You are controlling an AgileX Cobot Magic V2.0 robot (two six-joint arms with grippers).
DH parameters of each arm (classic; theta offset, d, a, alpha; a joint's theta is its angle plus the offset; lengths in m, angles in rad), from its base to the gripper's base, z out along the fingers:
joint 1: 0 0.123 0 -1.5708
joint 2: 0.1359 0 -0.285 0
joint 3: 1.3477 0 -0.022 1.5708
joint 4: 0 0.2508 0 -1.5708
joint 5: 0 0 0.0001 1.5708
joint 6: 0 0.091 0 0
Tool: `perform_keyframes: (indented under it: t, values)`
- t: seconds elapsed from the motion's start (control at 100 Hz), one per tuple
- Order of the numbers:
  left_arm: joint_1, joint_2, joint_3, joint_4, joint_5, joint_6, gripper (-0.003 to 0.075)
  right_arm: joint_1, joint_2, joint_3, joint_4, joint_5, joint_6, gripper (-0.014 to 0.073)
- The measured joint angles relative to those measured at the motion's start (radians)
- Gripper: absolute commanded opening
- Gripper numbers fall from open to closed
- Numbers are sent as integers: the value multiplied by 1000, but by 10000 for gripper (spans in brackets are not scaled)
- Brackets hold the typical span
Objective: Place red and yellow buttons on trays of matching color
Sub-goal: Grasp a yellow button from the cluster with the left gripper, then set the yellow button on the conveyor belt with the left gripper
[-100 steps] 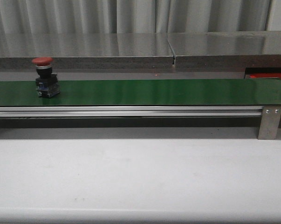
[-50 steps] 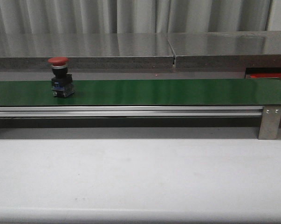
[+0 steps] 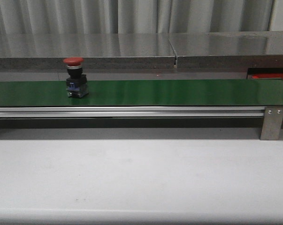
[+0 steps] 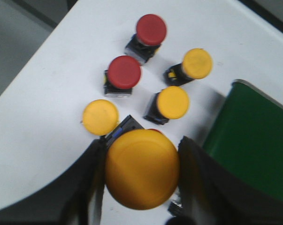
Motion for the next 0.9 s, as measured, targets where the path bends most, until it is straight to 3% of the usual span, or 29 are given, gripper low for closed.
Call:
perform_keyframes:
  t: [0.4,0.7,0.79,0.9]
  values:
    - [-257,44,-19,-15,19,0,-19,0,0,0,0,0,0,-66]
    - [-338,125,-19,-15,6,-7,-6,0,0,0,0,0,0,-66]
    - [-339,134,-19,-15,6,-16,75,0,0,0,0,0,0,-66]
    - [-339,137,-19,-17,8,-16,300,0,0,0,0,0,0,-66]
